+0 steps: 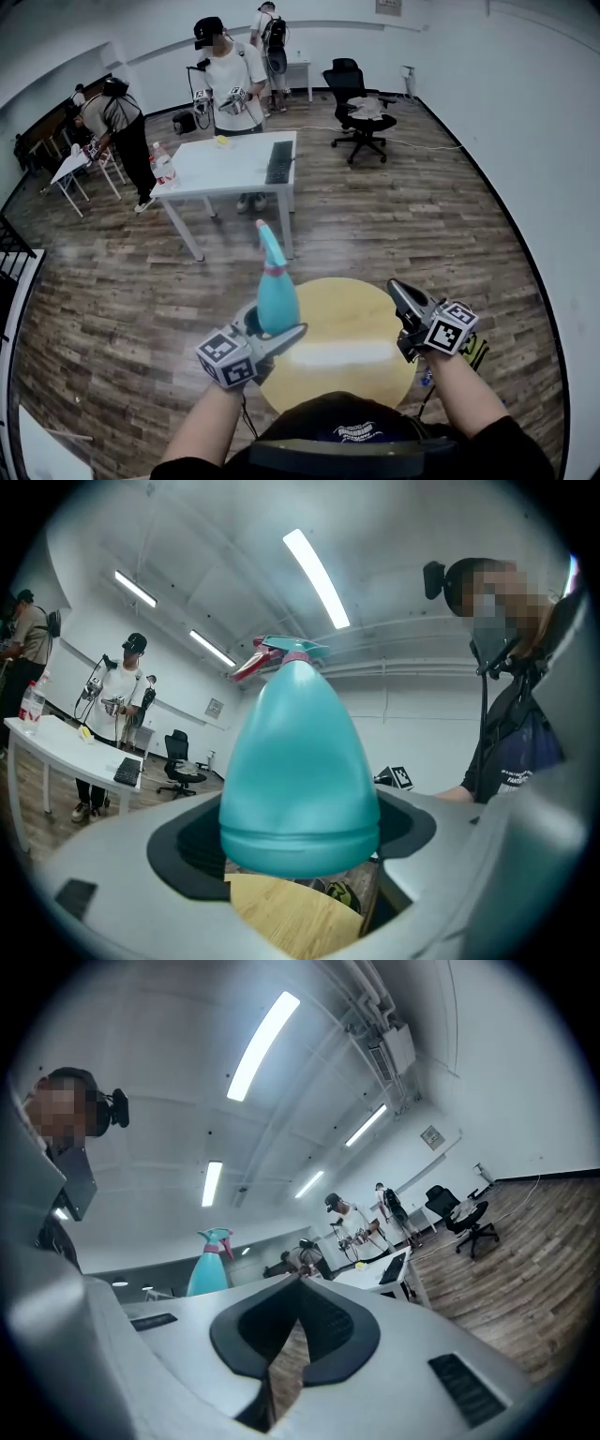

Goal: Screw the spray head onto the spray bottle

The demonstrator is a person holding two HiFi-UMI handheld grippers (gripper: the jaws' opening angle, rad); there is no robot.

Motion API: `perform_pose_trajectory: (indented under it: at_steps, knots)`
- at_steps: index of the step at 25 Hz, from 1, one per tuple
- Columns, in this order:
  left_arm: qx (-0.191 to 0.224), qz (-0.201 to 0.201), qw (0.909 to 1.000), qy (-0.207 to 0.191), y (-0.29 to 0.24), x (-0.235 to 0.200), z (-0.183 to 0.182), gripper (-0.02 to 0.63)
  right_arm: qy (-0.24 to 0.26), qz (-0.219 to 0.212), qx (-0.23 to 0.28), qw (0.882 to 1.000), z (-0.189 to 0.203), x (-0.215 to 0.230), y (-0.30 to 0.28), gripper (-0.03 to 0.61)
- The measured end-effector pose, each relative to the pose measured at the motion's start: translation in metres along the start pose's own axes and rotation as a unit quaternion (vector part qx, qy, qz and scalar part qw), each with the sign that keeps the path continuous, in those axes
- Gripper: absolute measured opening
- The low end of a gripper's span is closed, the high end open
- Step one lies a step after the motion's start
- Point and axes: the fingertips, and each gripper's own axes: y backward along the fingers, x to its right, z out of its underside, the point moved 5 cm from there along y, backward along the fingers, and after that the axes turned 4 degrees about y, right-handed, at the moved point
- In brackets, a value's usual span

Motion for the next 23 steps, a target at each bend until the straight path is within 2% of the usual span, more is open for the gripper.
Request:
perform_pose_trajectory:
  at_steps: [23]
  knots:
    - [-0.012,0.014,0.9998,-0.004,-0.016,0.004,0.007,0.449,0.002,-0.010,-0.017,1.000,0.006,0.008,-0.002,0.017]
